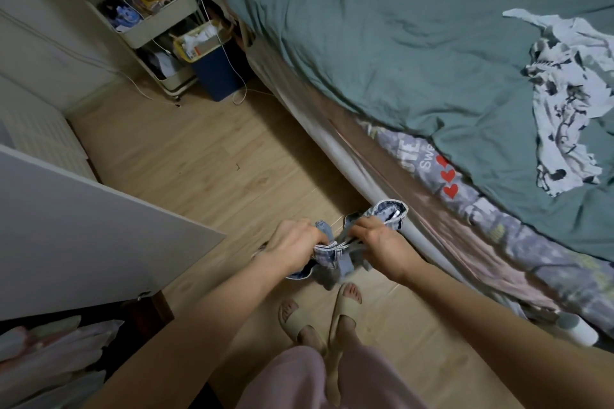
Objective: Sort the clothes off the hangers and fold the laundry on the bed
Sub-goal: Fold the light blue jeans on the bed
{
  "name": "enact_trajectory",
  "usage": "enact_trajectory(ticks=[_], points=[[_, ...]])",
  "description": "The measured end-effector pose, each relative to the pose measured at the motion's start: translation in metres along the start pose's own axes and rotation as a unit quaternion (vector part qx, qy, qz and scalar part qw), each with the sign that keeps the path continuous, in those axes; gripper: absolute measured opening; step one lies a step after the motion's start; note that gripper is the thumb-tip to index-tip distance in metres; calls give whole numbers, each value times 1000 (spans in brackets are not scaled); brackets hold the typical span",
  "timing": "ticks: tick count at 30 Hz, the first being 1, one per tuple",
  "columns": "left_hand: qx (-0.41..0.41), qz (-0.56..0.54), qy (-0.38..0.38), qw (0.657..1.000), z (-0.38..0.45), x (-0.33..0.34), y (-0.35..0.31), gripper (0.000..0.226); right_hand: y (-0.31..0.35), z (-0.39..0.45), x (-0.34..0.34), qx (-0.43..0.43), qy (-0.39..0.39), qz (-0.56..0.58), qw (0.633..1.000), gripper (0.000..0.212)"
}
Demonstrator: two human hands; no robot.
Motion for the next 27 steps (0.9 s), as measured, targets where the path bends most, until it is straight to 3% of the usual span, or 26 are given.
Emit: enact_trajectory(ticks=[4,6,9,13,16,18,20,23,27], points=[[93,96,1,991,-1,-26,-6,20,-5,3,0,34,12,-152,988,45],[129,91,22,987,-3,-26,-6,18,-7,3,-6,41,3,-152,988,44],[166,39,16,985,-4,-24,5,12,-13,1,-9,45,66,-131,988,50],[266,2,-17,964,-11,-50,6,23,19,7,-39,-111,29,-198,973,22],[329,6,-79,941,-21,-85,4,20,51,7,-72,-229,-27,-203,952,22],[349,9,-112,930,-26,-102,8,32,69,4,-94,-286,-65,-200,935,23],[352,30,-116,928,-28,-116,11,23,79,3,-117,-315,-106,-172,927,36],[383,80,-142,909,-35,-141,7,10,84,12,-146,-282,-94,-122,947,85],[420,141,-178,879,-45,-159,8,10,85,25,-168,-240,-77,-114,961,93]])
Point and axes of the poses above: each hand's wrist, its own z-axis towards the middle knuckle, its own x-axis out of the palm, y = z × x, the point moved 7 cm from there along z, towards the middle knuckle, and after that the axes turned 11 degrees about z, right-handed, at the moved point
